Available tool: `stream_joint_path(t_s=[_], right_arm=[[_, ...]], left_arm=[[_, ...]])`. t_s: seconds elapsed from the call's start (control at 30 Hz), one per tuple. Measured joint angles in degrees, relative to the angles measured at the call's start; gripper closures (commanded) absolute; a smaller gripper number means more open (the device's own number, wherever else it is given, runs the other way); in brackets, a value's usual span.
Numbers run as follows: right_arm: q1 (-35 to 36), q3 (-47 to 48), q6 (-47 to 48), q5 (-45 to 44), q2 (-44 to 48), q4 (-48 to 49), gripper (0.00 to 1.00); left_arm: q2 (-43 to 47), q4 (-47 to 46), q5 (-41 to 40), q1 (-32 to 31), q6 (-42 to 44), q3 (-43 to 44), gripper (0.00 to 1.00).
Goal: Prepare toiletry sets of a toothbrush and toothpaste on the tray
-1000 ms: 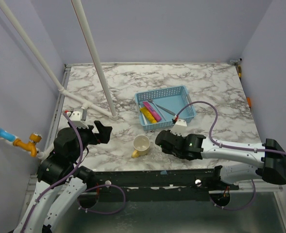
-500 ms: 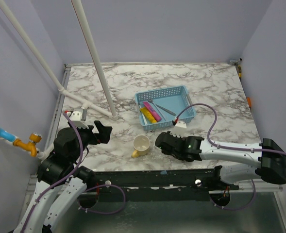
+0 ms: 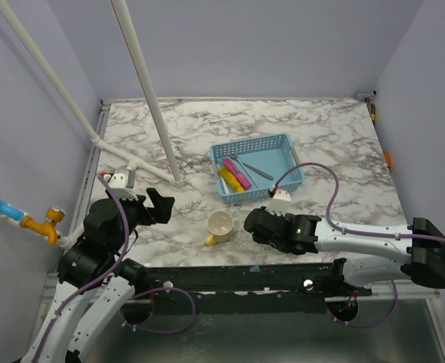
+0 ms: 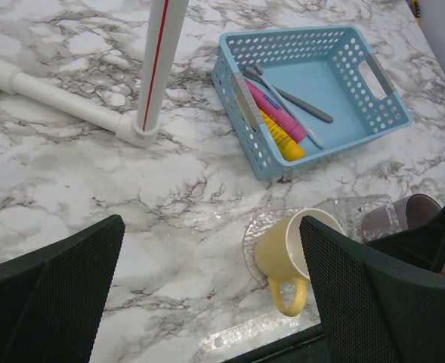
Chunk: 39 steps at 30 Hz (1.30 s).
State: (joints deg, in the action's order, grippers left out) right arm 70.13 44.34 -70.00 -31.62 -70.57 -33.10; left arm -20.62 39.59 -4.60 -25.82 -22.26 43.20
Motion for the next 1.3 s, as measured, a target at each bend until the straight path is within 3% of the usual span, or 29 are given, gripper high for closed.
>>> stream_joint_path(t_s=[0.47,0.93,1.3], right_arm=[[3.3,0.4,-1.6,-0.9,-0.4,-2.0,0.99],[3.4,1.2,-4.1,-1.8,-1.1,-3.5,0.74],[3.4,2.9,-4.1,-2.0,-1.5,-7.0,0.67]], left_arm=[[0.0,0.0,0.0,0.0,0.0,0.0,0.01],[0.2,0.0,0.0,0.0,0.0,0.0,0.01],[0.2,0.0,0.0,0.0,0.0,0.0,0.01]])
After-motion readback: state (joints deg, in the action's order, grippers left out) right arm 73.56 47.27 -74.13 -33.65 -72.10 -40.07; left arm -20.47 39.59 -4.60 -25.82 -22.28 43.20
